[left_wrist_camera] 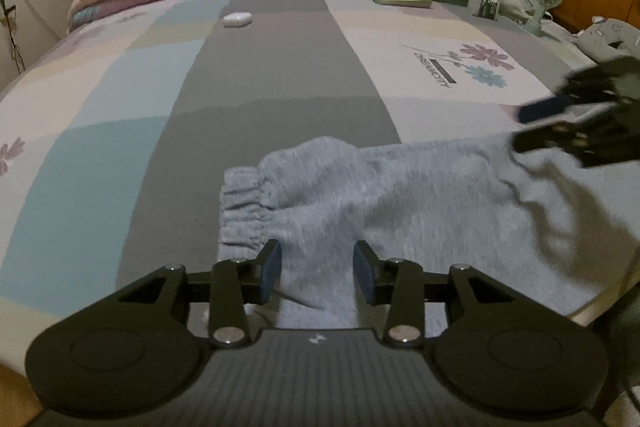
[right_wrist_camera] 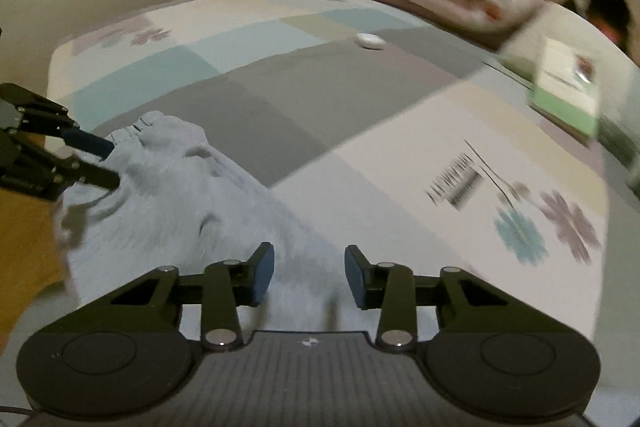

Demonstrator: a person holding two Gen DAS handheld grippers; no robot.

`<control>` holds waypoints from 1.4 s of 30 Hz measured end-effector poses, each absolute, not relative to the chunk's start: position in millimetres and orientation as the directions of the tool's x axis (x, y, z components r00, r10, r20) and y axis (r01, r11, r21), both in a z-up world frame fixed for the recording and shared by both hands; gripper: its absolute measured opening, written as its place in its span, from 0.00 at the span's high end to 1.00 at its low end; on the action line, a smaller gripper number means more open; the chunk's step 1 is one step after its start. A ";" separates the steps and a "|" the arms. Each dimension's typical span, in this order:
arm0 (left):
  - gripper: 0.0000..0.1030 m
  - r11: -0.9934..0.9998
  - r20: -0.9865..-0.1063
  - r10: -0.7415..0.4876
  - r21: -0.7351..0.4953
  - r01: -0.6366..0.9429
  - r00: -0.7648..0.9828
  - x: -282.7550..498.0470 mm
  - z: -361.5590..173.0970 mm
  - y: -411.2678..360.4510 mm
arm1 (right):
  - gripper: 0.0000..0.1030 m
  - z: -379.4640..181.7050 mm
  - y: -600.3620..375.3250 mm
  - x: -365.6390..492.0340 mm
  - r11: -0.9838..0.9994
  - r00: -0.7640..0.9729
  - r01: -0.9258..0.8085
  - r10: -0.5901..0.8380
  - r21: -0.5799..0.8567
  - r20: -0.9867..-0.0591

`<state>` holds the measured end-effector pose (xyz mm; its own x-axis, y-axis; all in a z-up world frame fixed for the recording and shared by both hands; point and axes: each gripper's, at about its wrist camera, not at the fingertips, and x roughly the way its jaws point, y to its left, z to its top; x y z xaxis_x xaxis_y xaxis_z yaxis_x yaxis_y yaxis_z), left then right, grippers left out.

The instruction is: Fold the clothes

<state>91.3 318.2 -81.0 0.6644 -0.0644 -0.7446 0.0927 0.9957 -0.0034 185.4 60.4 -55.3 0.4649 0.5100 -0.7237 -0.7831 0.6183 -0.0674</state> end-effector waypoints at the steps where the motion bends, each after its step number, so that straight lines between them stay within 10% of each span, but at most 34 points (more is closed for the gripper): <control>1: 0.60 0.996 -0.744 -0.069 -0.010 0.093 0.664 90.4 -81.7 318.9 | 0.57 -59.1 68.4 191.5 0.595 0.454 -0.800 0.515 -0.078 -0.727; 5: 0.59 0.995 -0.742 -0.081 -0.027 0.092 0.666 85.7 -84.8 323.0 | 0.57 -75.6 84.3 203.9 0.522 0.417 -0.845 0.503 -0.118 -0.757; 13: 0.52 0.994 -0.739 -0.079 -0.004 0.114 0.669 84.5 -87.8 317.7 | 0.97 -80.7 82.3 185.7 0.469 0.466 -0.849 0.450 -0.243 -0.762; 28: 0.41 0.986 -0.742 -0.093 0.025 0.165 0.664 77.5 -69.6 314.1 | 0.82 -58.5 76.2 182.3 0.582 0.547 -0.777 0.434 -0.241 -0.716; 42: 0.35 0.981 -0.734 -0.034 0.104 0.162 0.678 72.9 -64.4 292.9 | 0.79 -88.1 75.6 62.7 0.251 0.263 -0.956 0.503 -0.152 -0.823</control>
<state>72.9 292.9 -64.4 0.6783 -0.0341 -0.7340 0.1624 0.9812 0.1045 62.7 75.6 -88.1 0.2629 0.5028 -0.8235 -0.9560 0.2511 -0.1519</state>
